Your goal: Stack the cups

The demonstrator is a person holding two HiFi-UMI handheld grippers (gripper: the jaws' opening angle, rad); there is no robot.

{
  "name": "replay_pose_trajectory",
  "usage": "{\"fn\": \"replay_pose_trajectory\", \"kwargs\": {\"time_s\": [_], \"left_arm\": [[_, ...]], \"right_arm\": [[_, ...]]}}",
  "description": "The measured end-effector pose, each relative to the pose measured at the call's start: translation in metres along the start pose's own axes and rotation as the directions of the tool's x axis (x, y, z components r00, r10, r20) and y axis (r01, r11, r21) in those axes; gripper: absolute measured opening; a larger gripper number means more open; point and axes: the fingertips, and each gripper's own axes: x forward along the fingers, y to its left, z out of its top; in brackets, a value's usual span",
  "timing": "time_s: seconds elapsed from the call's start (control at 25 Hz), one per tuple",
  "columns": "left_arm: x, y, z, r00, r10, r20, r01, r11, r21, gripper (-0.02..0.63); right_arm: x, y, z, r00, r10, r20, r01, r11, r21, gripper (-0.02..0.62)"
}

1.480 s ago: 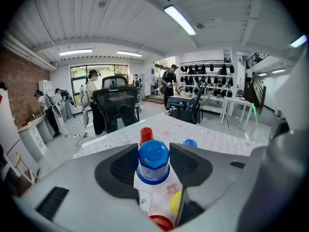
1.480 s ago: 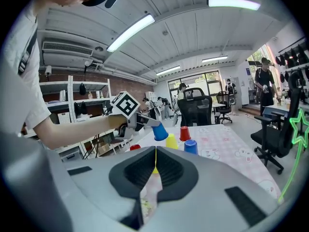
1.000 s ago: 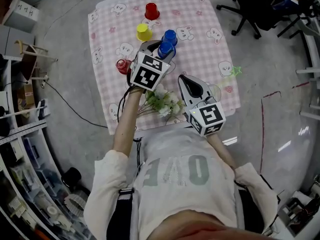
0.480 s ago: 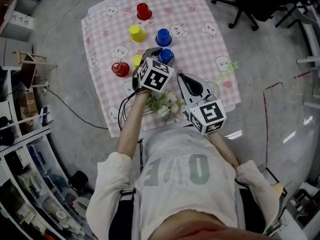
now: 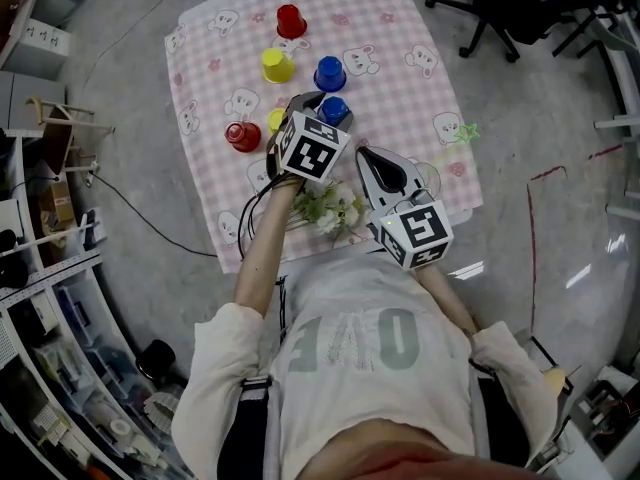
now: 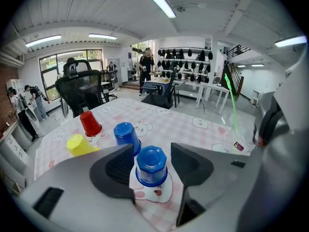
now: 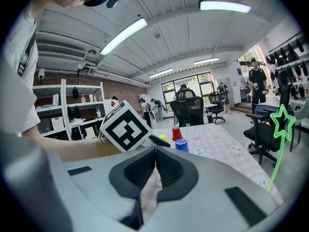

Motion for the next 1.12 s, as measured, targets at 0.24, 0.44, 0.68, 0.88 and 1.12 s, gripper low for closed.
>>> {"fn": "replay_pose_trajectory", "kwargs": {"time_s": [0.24, 0.44, 0.68, 0.88, 1.12], "left_arm": [[-0.023, 0.008, 0.04, 0.993, 0.028, 0.117, -0.025, 0.999, -0.029, 0.221], [-0.015, 0.041, 0.067, 0.981, 0.122, 0.153, -0.115, 0.992, -0.055, 0.221], [0.03, 0.065, 0.056, 0.987, 0.156, 0.045, -0.153, 0.986, -0.062, 0.22], [0.049, 0.068, 0.041, 0.985, 0.169, -0.023, -0.17, 0.985, -0.035, 0.219], [0.059, 0.072, 0.039, 0.984, 0.169, -0.053, -0.17, 0.985, -0.014, 0.219]], "right_arm": [[-0.003, -0.002, 0.001, 1.0, -0.004, 0.011, 0.004, 1.0, 0.001, 0.029], [-0.006, -0.005, 0.0, 1.0, -0.017, 0.014, 0.017, 1.0, 0.014, 0.029], [-0.013, -0.017, -0.001, 0.998, -0.051, 0.022, 0.05, 0.998, 0.04, 0.029], [-0.02, -0.031, -0.006, 0.996, -0.089, 0.022, 0.088, 0.994, 0.069, 0.029], [-0.023, -0.043, -0.008, 0.992, -0.122, 0.029, 0.119, 0.989, 0.09, 0.029]]}}
